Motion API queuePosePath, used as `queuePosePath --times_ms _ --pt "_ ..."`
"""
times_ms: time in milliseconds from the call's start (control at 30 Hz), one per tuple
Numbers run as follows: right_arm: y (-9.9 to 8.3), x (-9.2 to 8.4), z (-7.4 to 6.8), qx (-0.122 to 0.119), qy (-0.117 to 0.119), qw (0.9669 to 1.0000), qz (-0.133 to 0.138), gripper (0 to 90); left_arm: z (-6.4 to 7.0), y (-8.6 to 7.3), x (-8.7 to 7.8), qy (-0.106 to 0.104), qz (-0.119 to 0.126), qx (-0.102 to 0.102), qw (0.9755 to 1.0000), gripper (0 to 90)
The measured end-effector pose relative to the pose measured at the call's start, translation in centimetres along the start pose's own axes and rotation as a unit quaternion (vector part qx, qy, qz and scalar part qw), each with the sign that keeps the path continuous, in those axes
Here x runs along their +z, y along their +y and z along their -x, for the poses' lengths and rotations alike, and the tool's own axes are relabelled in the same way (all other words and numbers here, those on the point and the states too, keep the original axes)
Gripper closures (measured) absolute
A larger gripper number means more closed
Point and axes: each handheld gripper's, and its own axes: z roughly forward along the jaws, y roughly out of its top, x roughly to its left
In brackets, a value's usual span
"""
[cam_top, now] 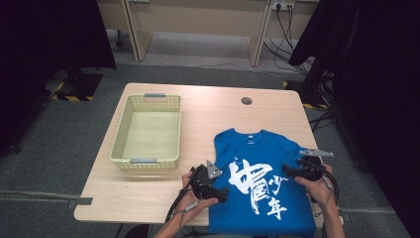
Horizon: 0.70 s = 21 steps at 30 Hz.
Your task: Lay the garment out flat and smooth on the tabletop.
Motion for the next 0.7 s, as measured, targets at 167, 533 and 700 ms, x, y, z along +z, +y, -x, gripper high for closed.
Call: queuePosePath --times_ms 167,533,700 --pt "-0.7 -1.2 2.3 0.026 -0.035 0.9991 -0.001 31.3 0.0 0.0 0.0 0.001 0.0 -0.002 1.0 5.1" --pt "0.8 -1.4 -0.6 0.0 0.017 0.9995 0.025 29.9 0.0 0.0 0.0 0.001 0.0 -0.002 1.0 5.0" --pt "0.8 -0.6 -3.2 -0.029 0.048 0.9984 0.012 28.5 -0.2 0.0 0.0 -0.001 0.006 -0.004 1.0 6.5"
